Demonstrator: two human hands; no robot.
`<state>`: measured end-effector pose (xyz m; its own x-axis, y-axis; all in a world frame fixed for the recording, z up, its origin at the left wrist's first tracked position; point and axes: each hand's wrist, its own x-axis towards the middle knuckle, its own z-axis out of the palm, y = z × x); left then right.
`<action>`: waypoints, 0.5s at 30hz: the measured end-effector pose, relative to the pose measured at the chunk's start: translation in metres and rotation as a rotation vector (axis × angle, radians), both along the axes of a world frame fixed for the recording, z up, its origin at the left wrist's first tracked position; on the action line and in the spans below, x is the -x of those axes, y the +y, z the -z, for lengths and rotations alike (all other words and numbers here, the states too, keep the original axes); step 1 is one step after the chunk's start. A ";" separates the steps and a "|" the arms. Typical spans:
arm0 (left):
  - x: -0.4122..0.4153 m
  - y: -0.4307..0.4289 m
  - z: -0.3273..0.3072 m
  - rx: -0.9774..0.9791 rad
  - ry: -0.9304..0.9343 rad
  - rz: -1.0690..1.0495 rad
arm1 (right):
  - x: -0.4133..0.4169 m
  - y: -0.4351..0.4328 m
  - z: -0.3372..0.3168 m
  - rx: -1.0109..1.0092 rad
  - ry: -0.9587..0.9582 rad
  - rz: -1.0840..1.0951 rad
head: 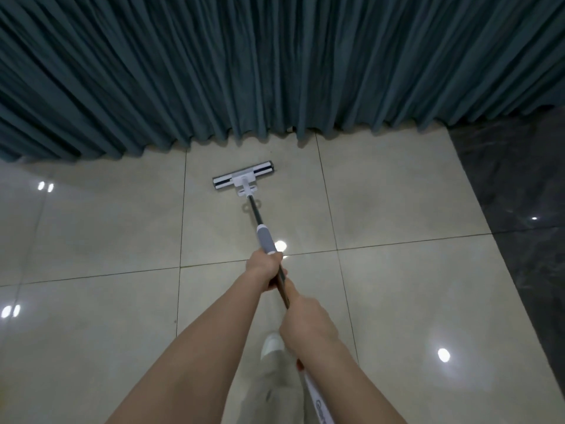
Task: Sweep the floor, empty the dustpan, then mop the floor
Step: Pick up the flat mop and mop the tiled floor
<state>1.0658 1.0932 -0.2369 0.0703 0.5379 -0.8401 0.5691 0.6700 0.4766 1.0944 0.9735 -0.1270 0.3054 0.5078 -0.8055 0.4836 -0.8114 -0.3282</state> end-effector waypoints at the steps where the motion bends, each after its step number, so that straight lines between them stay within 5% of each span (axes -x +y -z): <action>1: 0.004 -0.008 0.001 0.001 0.006 0.002 | 0.005 -0.008 -0.002 0.011 0.005 0.006; 15: 0.030 -0.164 -0.028 0.072 -0.031 -0.016 | 0.025 -0.163 -0.046 -0.008 -0.018 -0.078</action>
<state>1.0359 0.9292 -0.2093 0.0889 0.4777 -0.8740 0.5440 0.7118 0.4443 1.0698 0.8107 -0.0813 0.2790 0.5368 -0.7962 0.5514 -0.7684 -0.3249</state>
